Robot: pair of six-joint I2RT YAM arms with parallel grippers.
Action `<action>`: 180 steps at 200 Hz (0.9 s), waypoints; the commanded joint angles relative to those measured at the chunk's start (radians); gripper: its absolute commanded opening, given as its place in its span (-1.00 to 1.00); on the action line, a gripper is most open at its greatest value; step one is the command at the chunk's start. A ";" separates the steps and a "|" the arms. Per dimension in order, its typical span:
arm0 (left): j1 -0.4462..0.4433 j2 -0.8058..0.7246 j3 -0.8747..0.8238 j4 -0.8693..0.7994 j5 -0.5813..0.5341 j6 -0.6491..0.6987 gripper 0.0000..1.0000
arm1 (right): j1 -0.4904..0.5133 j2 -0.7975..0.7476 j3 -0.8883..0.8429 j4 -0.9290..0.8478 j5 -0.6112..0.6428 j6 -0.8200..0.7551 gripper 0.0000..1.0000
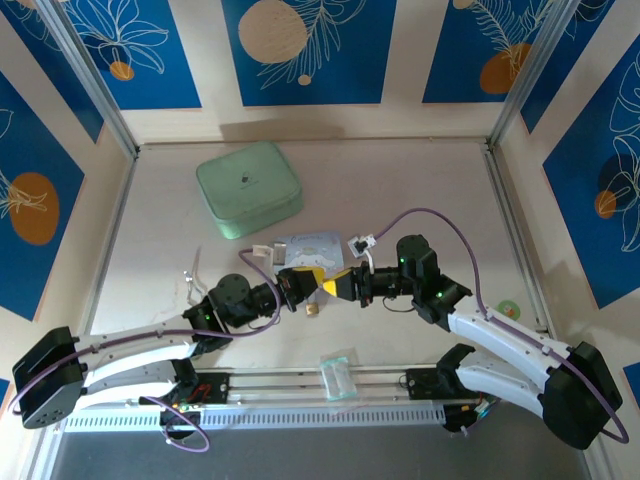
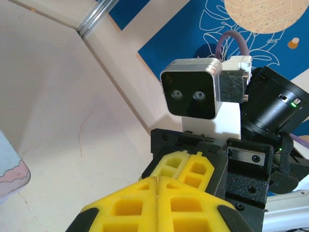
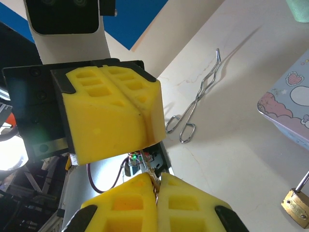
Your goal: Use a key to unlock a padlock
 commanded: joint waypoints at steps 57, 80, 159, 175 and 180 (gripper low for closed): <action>-0.002 -0.040 -0.037 0.147 -0.085 -0.107 -1.00 | -0.002 0.009 0.033 0.122 -0.014 0.190 0.39; -0.002 -0.019 -0.029 0.187 -0.073 -0.126 -1.00 | 0.010 0.024 0.028 0.243 -0.013 0.261 0.38; -0.001 -0.009 -0.047 0.243 -0.068 -0.118 -1.00 | 0.006 0.003 0.008 0.274 0.033 0.247 -0.61; -0.001 -0.016 -0.045 0.225 -0.073 -0.111 -1.00 | 0.004 0.003 0.004 0.272 0.030 0.248 -0.70; -0.001 -0.021 -0.045 0.216 -0.074 -0.108 -1.00 | 0.004 0.003 0.001 0.272 0.030 0.249 -0.73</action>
